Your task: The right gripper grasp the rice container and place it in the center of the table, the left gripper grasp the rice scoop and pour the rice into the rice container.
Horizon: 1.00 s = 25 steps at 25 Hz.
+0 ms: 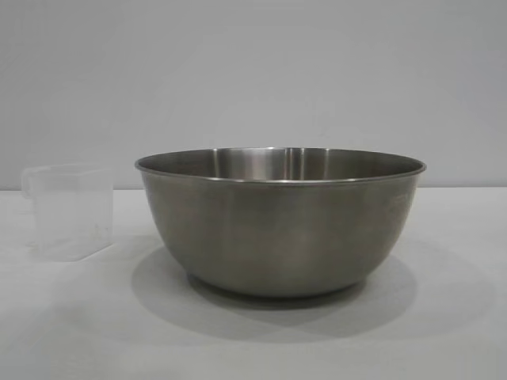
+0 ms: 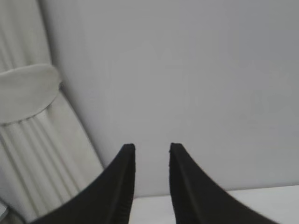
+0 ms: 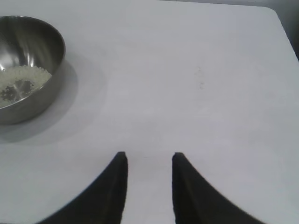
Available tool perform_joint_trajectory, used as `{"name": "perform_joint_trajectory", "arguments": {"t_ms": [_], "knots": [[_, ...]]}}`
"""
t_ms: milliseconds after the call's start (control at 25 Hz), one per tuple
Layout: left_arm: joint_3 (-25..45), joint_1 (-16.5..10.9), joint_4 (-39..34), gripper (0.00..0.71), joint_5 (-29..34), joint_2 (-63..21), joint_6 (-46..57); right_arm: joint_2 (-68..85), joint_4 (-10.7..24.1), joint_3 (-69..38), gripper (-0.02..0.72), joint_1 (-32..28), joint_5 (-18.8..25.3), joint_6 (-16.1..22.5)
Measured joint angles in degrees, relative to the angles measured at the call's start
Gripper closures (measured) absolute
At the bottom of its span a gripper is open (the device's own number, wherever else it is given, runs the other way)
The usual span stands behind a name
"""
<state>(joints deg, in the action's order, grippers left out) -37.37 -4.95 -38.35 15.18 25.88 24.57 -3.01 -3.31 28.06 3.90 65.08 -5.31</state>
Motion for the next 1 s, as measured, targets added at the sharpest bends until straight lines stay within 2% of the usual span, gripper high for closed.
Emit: {"name": "perform_joint_trajectory", "arguments": {"t_ms": [160,400,480,600,800,1000], "knots": [[-0.2,0.0,6.6,0.569,6.8,-5.7,-4.5,0.0,0.0,0.0,0.472,0.0,0.0,0.0],[-0.5,0.0,36.8,0.569,21.0,-14.4,-35.6,0.0,0.0,0.0,0.472,0.0,0.0,0.0],[-0.5,0.0,41.6,0.569,25.5,-16.4,-40.1,0.0,0.0,0.0,0.472,0.0,0.0,0.0],[-0.5,0.0,43.5,0.569,33.3,-19.7,-39.8,0.0,0.0,0.0,0.472,0.0,0.0,0.0],[-0.5,0.0,42.2,0.569,44.5,-25.5,-37.4,0.0,0.0,0.0,0.472,0.0,0.0,0.0],[1.1,0.0,41.8,0.569,48.1,-27.0,-35.1,0.0,0.0,0.0,0.472,0.0,0.0,0.0]]}}
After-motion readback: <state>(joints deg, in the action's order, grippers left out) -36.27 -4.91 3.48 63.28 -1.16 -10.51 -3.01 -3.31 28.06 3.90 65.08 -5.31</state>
